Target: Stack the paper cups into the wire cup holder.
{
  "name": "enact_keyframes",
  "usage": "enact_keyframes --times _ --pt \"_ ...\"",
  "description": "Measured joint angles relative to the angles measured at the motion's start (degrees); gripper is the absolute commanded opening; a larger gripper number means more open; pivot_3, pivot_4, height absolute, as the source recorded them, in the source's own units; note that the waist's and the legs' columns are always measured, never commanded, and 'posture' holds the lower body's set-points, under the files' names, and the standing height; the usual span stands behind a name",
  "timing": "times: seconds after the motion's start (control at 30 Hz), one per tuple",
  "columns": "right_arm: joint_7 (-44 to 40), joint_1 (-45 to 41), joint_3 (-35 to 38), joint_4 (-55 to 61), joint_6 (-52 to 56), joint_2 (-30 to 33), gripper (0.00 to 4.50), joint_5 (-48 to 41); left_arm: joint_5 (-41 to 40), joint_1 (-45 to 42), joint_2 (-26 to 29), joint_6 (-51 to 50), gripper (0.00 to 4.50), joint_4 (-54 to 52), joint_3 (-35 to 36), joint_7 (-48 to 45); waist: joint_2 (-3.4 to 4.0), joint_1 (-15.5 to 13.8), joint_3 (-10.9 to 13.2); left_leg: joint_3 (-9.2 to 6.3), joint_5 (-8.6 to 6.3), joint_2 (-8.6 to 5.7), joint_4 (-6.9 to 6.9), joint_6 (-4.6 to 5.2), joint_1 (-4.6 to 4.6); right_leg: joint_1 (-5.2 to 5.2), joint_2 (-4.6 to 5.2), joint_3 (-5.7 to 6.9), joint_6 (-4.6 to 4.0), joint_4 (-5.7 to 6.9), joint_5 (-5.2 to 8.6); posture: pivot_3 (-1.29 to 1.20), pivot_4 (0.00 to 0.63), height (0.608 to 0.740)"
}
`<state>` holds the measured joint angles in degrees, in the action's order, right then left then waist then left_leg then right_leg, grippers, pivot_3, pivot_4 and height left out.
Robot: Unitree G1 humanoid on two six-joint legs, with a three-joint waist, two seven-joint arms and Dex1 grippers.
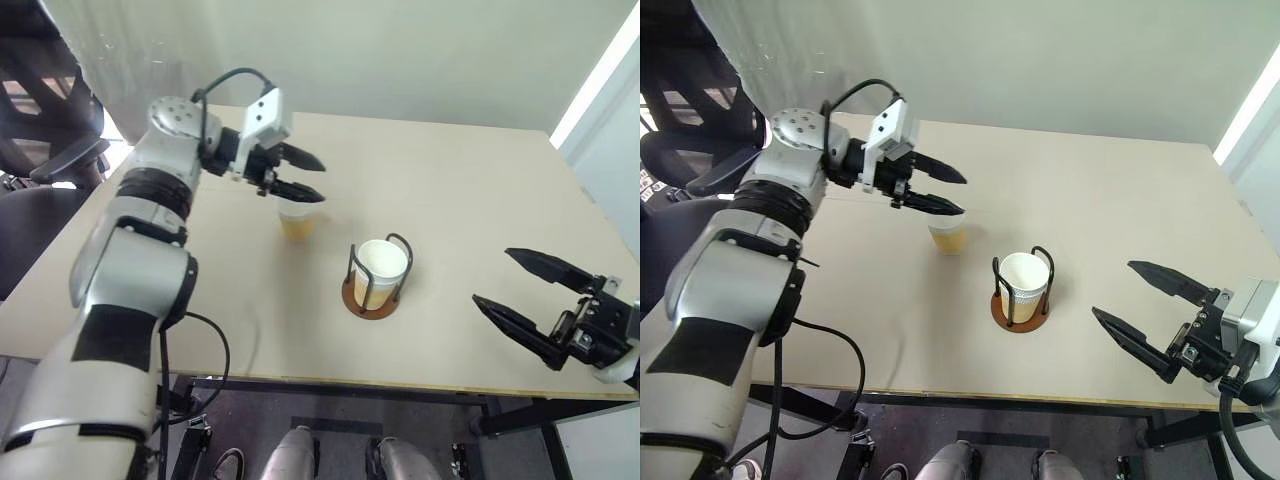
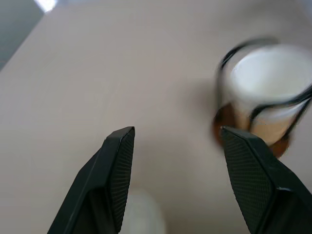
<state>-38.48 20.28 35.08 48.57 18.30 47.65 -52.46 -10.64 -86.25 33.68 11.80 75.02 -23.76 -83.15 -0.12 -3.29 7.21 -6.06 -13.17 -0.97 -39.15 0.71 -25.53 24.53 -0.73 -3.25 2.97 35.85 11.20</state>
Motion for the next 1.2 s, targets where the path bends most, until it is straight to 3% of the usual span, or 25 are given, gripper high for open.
enact_keyframes --times 0.13,0.23,0.63,0.87,0.97,1.17,1.2 --pt "-0.42 -1.6 -1.58 -0.12 1.03 0.05 3.63 0.45 9.36 3.37 0.02 -2.93 2.96 2.41 -1.07 8.65 0.0 0.02 0.0 0.25 -0.3 -0.07 -0.13 0.57 0.09 -0.05 0.11 -0.24 -0.1 0.0 -0.17 0.0 0.15 0.74" --pt "-0.42 -1.69 -1.7 -0.08 1.78 0.05 3.63 0.45 11.73 4.32 -1.26 -5.16 2.96 3.63 1.05 12.91 -0.02 -0.18 0.02 0.24 -0.3 -0.1 -0.27 0.56 0.01 -0.05 0.14 -0.25 -0.08 -0.02 -0.19 0.0 0.15 0.74" --pt "-0.39 -2.71 -2.04 0.27 3.81 0.17 3.63 0.89 18.76 7.24 -4.33 -6.21 2.96 3.62 6.13 15.37 0.0 0.14 0.03 0.53 -0.35 -0.23 -0.35 0.64 0.17 -0.09 0.18 -0.54 0.04 0.03 -0.19 0.0 0.15 0.74" --pt "-0.39 -2.63 -1.42 0.82 4.82 0.21 3.63 0.78 22.45 9.09 -5.84 -5.71 2.96 3.63 7.21 21.96 0.01 0.1 0.03 0.53 -0.54 -0.27 -0.48 1.05 0.21 -0.18 0.2 -0.57 0.11 0.05 -0.24 0.0 0.15 0.74" --pt "-0.39 -2.72 -1.1 1.14 5.28 0.24 3.63 0.64 23.52 9.85 -6.97 -5.14 2.36 3.63 7.48 23.83 0.01 0.1 0.03 0.53 -0.54 -0.29 -0.58 1.06 0.22 -0.2 0.2 -0.6 0.12 0.05 -0.26 0.0 0.15 0.74" --pt "-0.43 -2.77 -0.27 1.25 6.52 0.57 3.63 0.28 24.33 10.0 -7.86 -3.65 0.2 3.63 8.42 23.43 0.01 0.12 0.03 0.54 -0.6 -0.31 -0.64 1.15 0.31 -0.28 0.19 -0.65 0.15 0.05 -0.3 0.0 0.15 0.74" --pt "-0.48 -2.69 -0.24 1.27 6.7 0.64 3.63 0.28 24.38 9.94 -7.78 -3.07 0.03 3.63 8.44 22.29 0.01 0.12 0.03 0.54 -0.6 -0.32 -0.64 1.15 0.32 -0.29 0.18 -0.65 0.15 0.05 -0.3 0.0 0.15 0.74"
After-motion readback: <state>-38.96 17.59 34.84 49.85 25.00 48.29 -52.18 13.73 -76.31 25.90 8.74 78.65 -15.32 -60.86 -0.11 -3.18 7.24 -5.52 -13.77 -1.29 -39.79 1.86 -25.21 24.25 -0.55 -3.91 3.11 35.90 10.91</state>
